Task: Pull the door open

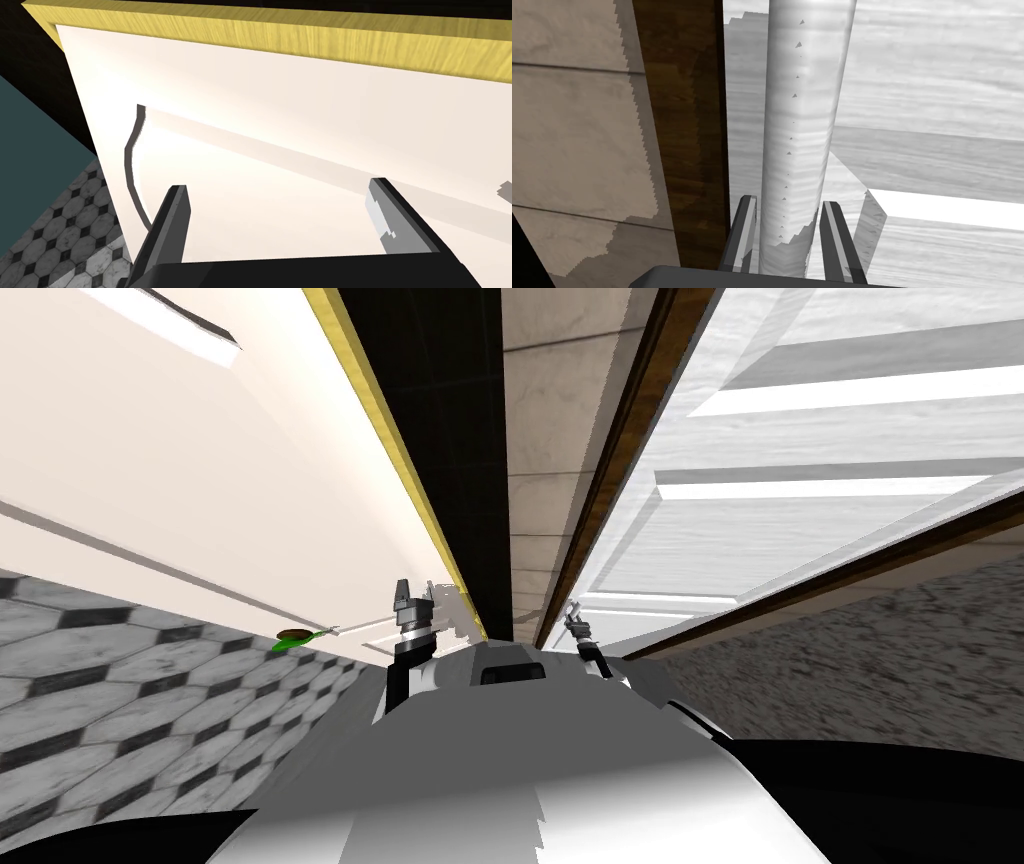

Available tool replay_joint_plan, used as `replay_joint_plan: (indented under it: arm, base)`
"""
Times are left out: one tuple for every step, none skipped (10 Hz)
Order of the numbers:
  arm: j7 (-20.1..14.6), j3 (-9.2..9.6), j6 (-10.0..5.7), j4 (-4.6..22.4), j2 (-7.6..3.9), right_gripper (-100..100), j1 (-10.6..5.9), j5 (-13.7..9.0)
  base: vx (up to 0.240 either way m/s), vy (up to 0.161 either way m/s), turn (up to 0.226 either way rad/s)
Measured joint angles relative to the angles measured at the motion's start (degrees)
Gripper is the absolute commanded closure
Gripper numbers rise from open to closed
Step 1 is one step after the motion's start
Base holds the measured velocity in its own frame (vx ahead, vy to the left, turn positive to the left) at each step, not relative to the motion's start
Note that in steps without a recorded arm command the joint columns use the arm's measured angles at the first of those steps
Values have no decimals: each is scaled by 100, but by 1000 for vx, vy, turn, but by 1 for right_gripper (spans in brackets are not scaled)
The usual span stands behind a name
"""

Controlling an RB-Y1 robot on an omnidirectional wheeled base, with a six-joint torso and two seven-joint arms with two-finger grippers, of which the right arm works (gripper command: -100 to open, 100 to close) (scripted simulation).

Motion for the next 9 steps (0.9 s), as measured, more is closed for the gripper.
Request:
replay_joint_plan:
  arm:
    - [-82,79,-36,-30,-71,100,54,31]
    - [-178,167,-88,4,-124,100,76,66]
    - [-265,254,-141,17,-170,100,108,101]
    - [-365,332,-213,51,-227,100,111,135]
    - [-467,412,-279,71,-286,100,121,169]
    - [-488,438,-284,76,-280,100,133,180]
    - [-538,476,-335,107,-321,100,139,208]
    - [-611,518,-413,115,-378,100,151,238]
    - [-656,564,-465,65,-425,100,204,269]
  base:
    - [-204,-46,105]
    - [-181,-70,107]
    - [-207,-49,119]
    - [-215,-72,113]
    - [-94,-34,37]
    - [-128,-23,107]
    - [-224,-54,136]
    - [-225,-78,106]
    - [-205,-56,94]
